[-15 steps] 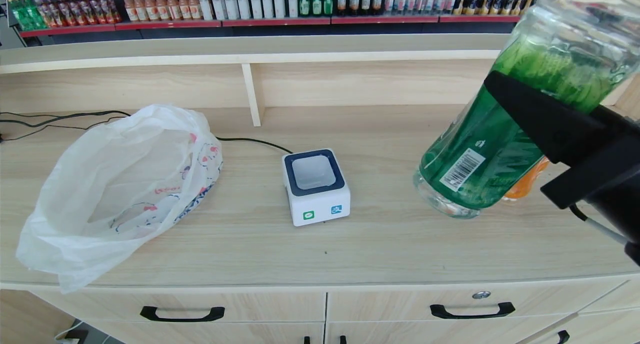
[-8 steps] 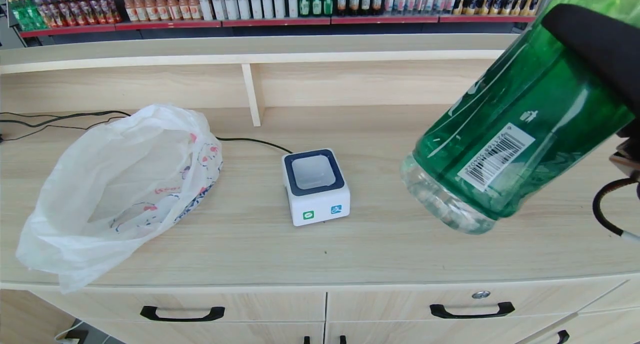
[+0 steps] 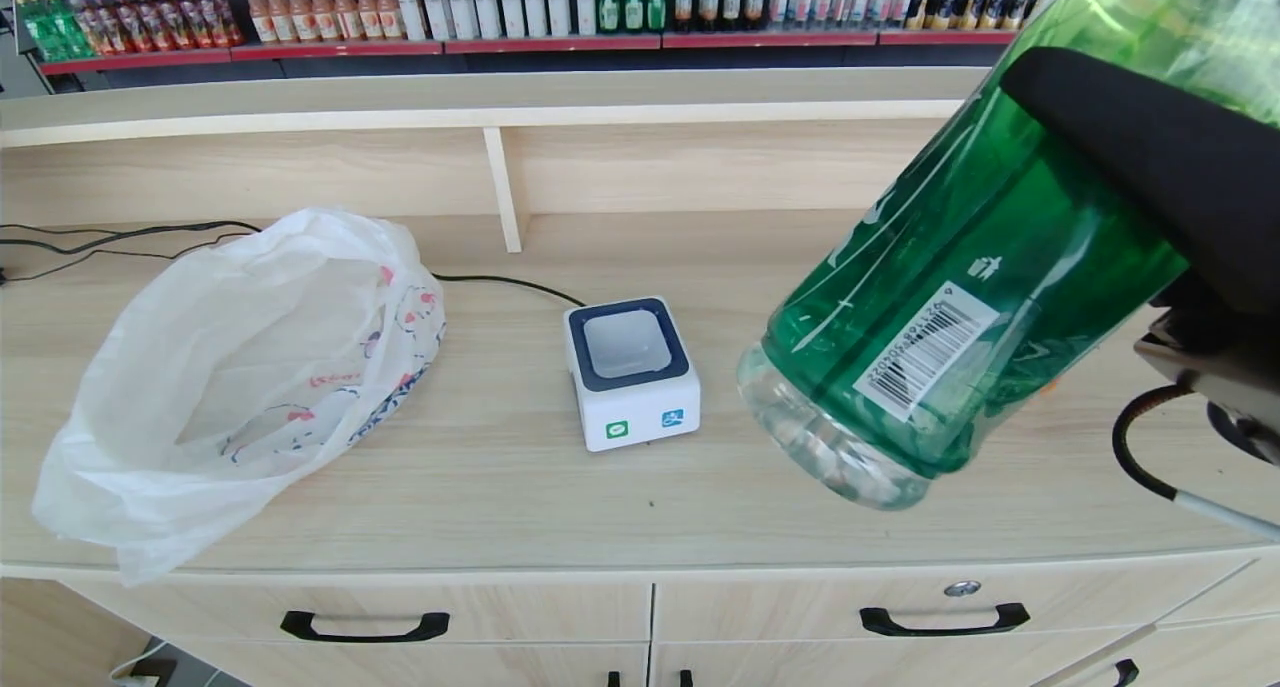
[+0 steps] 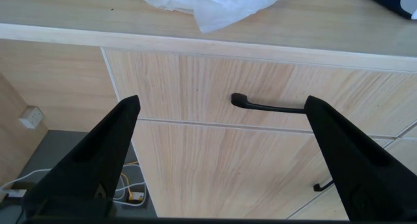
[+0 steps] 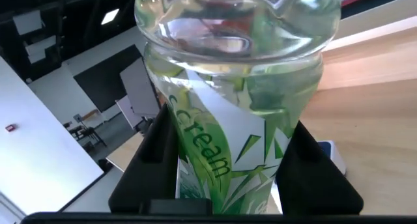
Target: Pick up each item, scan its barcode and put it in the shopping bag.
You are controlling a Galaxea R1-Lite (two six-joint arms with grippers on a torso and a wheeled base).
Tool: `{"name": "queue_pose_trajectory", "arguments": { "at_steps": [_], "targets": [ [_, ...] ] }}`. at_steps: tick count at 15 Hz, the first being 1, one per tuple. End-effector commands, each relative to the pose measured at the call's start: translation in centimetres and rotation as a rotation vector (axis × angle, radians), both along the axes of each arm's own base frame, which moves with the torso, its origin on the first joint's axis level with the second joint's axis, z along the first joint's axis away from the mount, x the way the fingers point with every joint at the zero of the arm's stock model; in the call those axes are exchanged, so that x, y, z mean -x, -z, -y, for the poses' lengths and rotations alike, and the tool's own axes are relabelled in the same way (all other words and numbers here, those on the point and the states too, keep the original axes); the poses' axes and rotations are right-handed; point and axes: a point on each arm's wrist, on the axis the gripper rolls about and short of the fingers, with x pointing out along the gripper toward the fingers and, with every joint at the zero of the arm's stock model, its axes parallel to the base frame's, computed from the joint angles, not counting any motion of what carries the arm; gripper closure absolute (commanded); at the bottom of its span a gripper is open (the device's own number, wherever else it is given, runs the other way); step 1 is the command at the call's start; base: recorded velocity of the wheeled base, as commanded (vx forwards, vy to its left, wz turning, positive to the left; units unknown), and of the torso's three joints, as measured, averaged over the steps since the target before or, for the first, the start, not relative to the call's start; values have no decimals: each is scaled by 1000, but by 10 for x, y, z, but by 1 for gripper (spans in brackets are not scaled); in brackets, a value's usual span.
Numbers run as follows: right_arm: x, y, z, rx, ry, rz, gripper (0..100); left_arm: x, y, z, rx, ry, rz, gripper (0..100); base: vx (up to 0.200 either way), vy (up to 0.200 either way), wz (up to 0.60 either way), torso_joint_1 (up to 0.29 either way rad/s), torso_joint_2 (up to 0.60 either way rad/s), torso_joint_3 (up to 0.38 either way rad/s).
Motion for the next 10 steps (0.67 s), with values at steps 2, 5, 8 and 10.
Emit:
{"name": "queue_pose_trajectory", "arguments": {
  "at_steps": [2, 5, 8, 10],
  "targets": [
    [-1, 3, -3, 9, -23, -2, 100, 0, 0, 0, 0, -2, -1, 0, 0, 0, 0, 0, 0, 0],
    [-1, 3, -4, 12, -40, 3, 100, 0, 0, 0, 0, 0, 0, 0, 0, 0, 0, 0, 0, 0],
    [0, 1, -4, -7, -81, 3, 100, 0, 0, 0, 0, -2, 0, 0, 0, 0, 0, 0, 0, 0],
    [1, -2, -3, -29, -91, -1, 100, 0, 0, 0, 0, -2, 0, 0, 0, 0, 0, 0, 0, 0]
  ]
}}
